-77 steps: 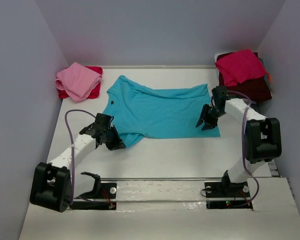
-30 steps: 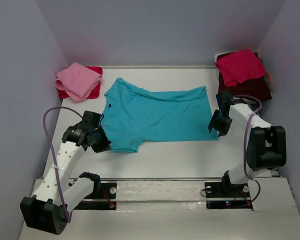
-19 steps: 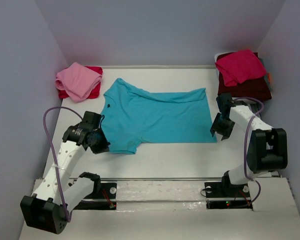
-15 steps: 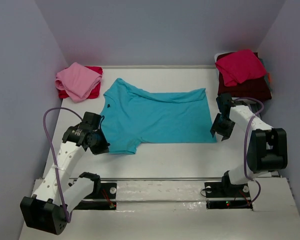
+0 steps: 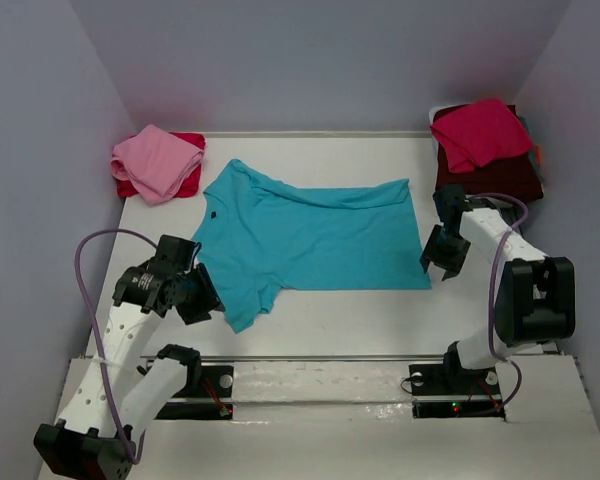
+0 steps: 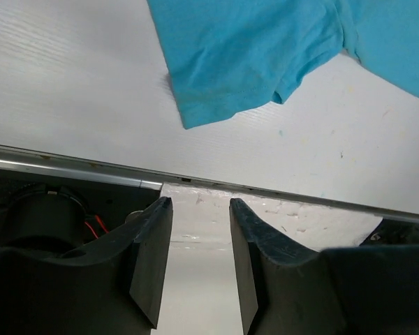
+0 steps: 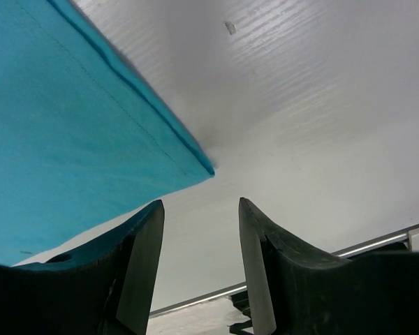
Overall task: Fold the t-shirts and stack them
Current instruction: Flatten out the tshirt
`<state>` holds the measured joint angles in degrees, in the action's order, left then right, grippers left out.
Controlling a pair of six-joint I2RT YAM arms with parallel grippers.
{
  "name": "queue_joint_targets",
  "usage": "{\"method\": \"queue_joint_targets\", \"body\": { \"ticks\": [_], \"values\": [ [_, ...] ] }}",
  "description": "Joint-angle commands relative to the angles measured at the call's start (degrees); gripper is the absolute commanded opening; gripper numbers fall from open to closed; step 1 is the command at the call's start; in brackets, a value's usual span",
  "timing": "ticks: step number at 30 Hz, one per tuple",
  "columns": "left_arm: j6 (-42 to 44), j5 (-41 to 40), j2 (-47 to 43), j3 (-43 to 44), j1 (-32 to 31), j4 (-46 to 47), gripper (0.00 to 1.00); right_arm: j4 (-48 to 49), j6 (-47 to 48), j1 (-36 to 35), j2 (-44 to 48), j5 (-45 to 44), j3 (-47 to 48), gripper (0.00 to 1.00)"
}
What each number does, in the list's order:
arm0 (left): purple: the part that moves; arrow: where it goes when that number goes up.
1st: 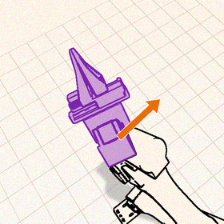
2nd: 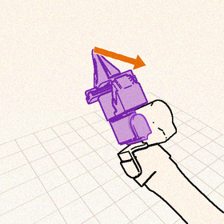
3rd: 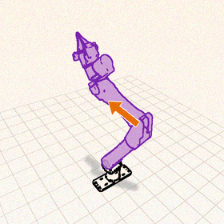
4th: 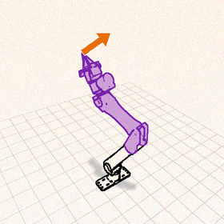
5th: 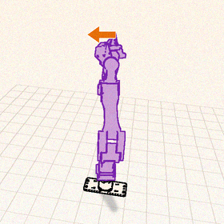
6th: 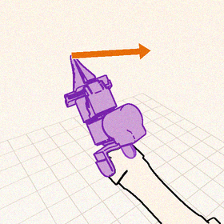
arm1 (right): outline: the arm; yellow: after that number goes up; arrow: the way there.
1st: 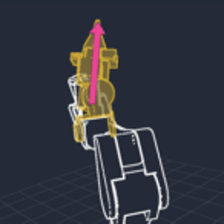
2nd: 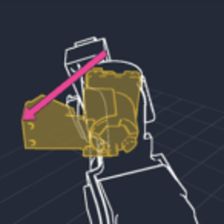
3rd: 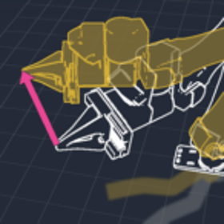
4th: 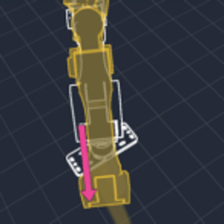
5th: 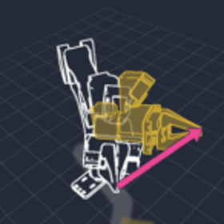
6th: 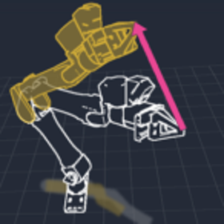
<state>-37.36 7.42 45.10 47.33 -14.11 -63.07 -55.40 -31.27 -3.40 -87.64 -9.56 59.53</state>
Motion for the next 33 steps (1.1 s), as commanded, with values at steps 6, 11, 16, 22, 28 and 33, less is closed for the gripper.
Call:
{"method": "queue_joint_targets", "body": {
  "ticks": [6,11,16,22,28,33],
  "values": [
    [1.86,0.30,12.28,6.19,0.40,13.97,0.49,3.54,1.38,0.32,-3.24,11.64,6.74,0.53],
    [0.80,0.76,26.14,5.76,0.40,26.91,0.48,4.94,1.73,0.32,-7.46,14.75,9.12,0.53],
    [0.80,-0.30,35.39,6.89,0.93,33.71,0.47,6.09,3.14,0.32,-11.76,18.34,8.94,0.52],
    [2.20,-1.09,41.38,8.13,0.93,35.64,0.47,6.18,3.41,0.32,-11.68,20.11,5.69,0.52],
    [2.82,-1.97,45.60,9.09,2.50,35.74,0.48,6.79,2.97,0.32,-11.59,20.81,2.70,0.52],
    [3.96,-3.29,47.36,10.85,4.35,34.94,0.48,6.71,2.79,0.32,-12.03,19.86,0.59,0.52]
  ]
}}
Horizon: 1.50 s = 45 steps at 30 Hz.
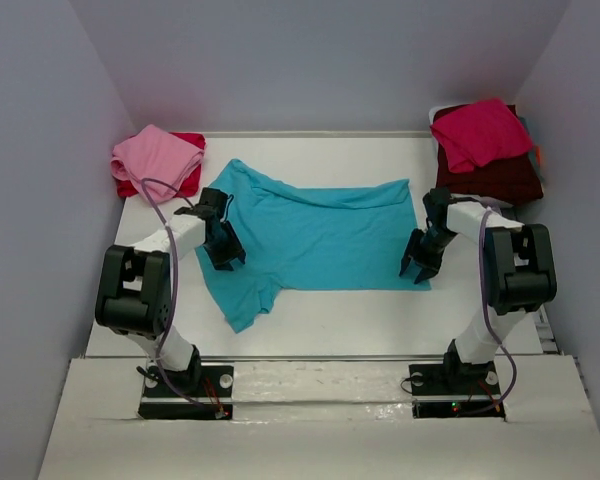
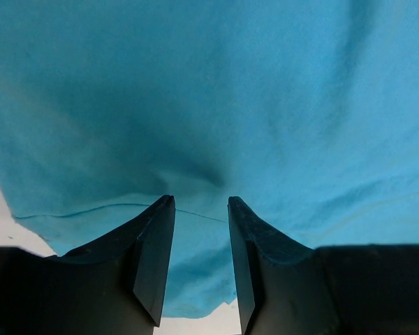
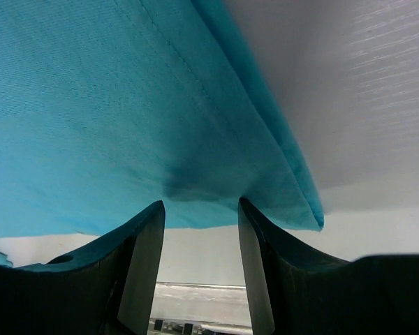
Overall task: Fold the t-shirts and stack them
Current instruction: Flatten out the tshirt
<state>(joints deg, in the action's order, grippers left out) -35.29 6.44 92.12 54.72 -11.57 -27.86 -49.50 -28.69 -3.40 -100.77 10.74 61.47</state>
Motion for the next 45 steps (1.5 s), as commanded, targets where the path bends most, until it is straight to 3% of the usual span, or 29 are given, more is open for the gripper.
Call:
{"method": "queue_joint_targets", "body": {
  "ticks": [1,19,28,34,39,45],
  "values": [
    [2.15,-2.57,0.52,3.73,1.82,-0.44,0.48,0.72,0.12,0.32,1.02,-0.98,-1.53,0.52],
    [8.56,-1.43,6.84,4.61,12.18,-1.50,0.49,-4.65,-3.92,0.85,0.58,-10.48,1.19,0.53],
    [12.52,-2.92,10.62,10.93,18.42,-4.13,0.50,-5.79,-2.34,4.10,-3.81,-12.15,7.16,0.53],
    [14.54,-2.05,13.62,15.06,18.43,-5.37,0.50,-6.40,-2.16,4.10,-6.37,-11.18,10.68,0.52],
    [15.42,2.53,7.48,16.03,18.43,-6.42,0.49,-8.69,-0.50,4.10,-0.76,-11.18,14.72,0.52],
    [16.04,5.95,1.93,20.07,13.44,-8.61,0.49,-9.66,2.05,4.10,0.58,-3.38,21.31,0.52]
  ]
}}
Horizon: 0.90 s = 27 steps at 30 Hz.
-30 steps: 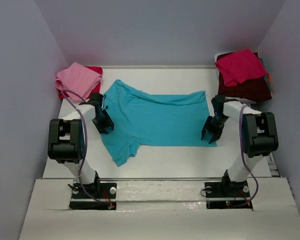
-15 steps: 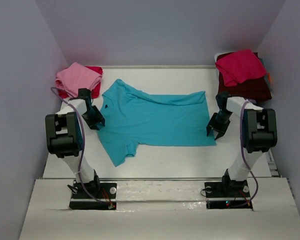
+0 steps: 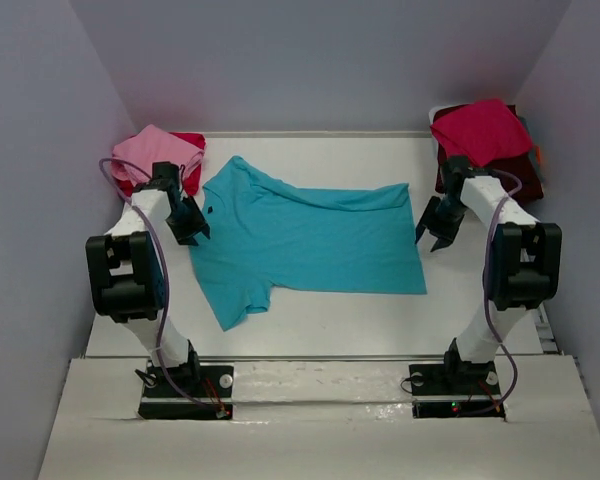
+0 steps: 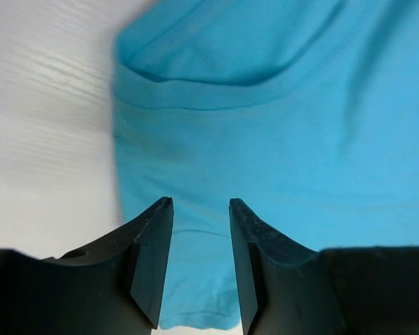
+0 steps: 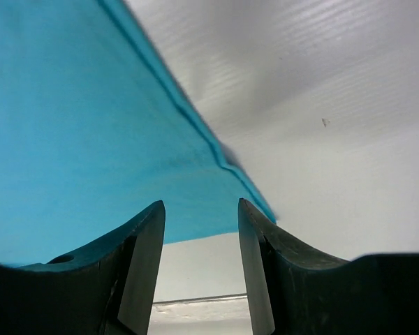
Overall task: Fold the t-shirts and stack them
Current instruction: Flatten out the tshirt
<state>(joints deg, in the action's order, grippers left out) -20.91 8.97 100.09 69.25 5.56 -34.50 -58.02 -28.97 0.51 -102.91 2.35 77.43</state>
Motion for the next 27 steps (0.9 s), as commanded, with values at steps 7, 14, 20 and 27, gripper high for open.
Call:
{"method": "queue_joint_targets", "body": {
  "ticks": [7,14,20,27],
  "values": [
    [1.57,3.60,0.42,9.93,-11.27,1.02,0.46,4.57,2.43,-3.58,-1.14,11.54,5.97,0.52],
    [1.39,-1.66,8.53,11.52,-14.61,0.06,0.44,6.42,2.87,-7.89,-9.49,11.80,8.35,0.51],
    [0.34,-3.78,8.45,7.04,-14.62,-0.83,0.44,6.78,2.96,-8.95,-10.73,11.89,5.55,0.52],
    [-0.10,-1.06,7.05,1.33,-14.62,-3.29,0.43,4.85,2.08,-10.01,-8.80,12.24,0.89,0.52]
  ]
}}
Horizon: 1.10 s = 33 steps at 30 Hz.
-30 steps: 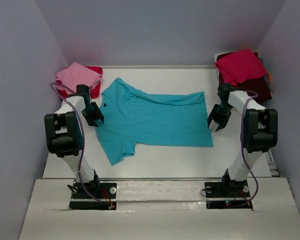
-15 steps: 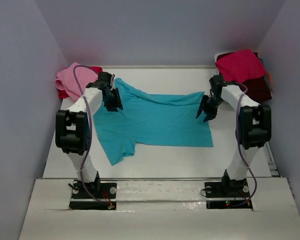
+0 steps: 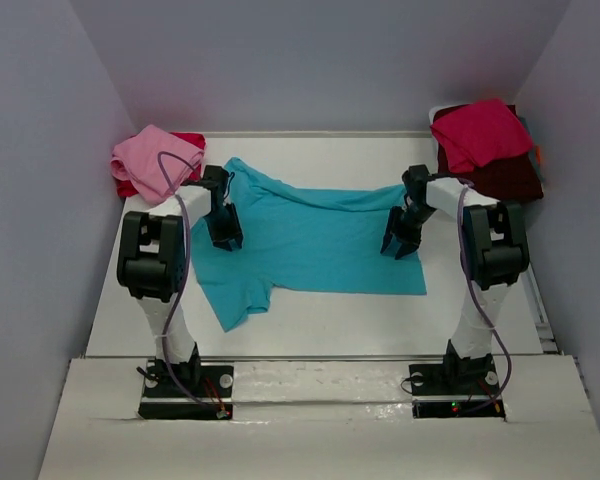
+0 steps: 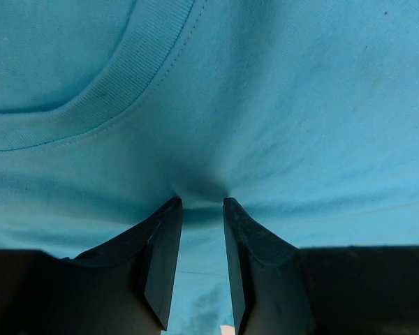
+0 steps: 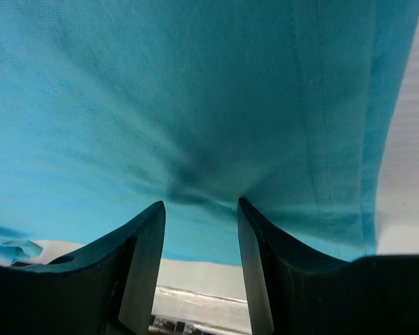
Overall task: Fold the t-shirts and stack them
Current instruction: Flatten out the tshirt
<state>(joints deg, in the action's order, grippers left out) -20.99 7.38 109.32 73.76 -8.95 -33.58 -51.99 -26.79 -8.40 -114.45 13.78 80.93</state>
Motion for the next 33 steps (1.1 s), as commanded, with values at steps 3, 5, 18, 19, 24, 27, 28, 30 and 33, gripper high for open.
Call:
{"method": "queue_joint_targets", "body": {
  "ticks": [3,5,18,19,24,27,28,30,33],
  "values": [
    [-0.62,1.23,-4.19,-5.19,-0.10,-5.43,0.43,-2.06,-0.98,-1.09,5.11,1.16,-6.30,0.52],
    [-0.89,2.46,-5.69,-6.77,-0.10,-5.96,0.43,-2.50,-1.16,-1.09,7.13,1.86,-8.93,0.52],
    [-0.81,4.93,-15.88,-18.03,-0.63,-8.78,0.44,-5.67,-4.32,-2.23,19.17,4.67,-20.80,0.53],
    [-0.72,4.93,-16.93,-18.82,-0.63,-8.87,0.44,-5.84,-4.50,-2.75,20.31,4.76,-21.50,0.53],
    [-0.36,5.19,-18.00,-22.95,-0.63,-7.29,0.44,-5.41,-4.77,-3.37,22.08,5.29,-24.94,0.53],
    [-0.54,4.23,-17.56,-20.34,-0.63,-7.37,0.44,-4.97,-4.77,-3.37,22.52,3.71,-23.54,0.53],
    [-0.54,3.35,-17.65,-19.27,-0.63,-7.81,0.44,-5.58,-4.42,-3.37,22.17,3.27,-22.58,0.53],
    [-0.45,2.47,-17.65,-16.11,-0.63,-9.12,0.44,-6.54,-4.07,-3.37,20.68,3.09,-19.50,0.53],
    [0.16,2.56,-17.65,-14.43,-0.63,-10.62,0.44,-7.25,-3.71,-3.37,19.45,2.83,-16.25,0.53]
  ]
}}
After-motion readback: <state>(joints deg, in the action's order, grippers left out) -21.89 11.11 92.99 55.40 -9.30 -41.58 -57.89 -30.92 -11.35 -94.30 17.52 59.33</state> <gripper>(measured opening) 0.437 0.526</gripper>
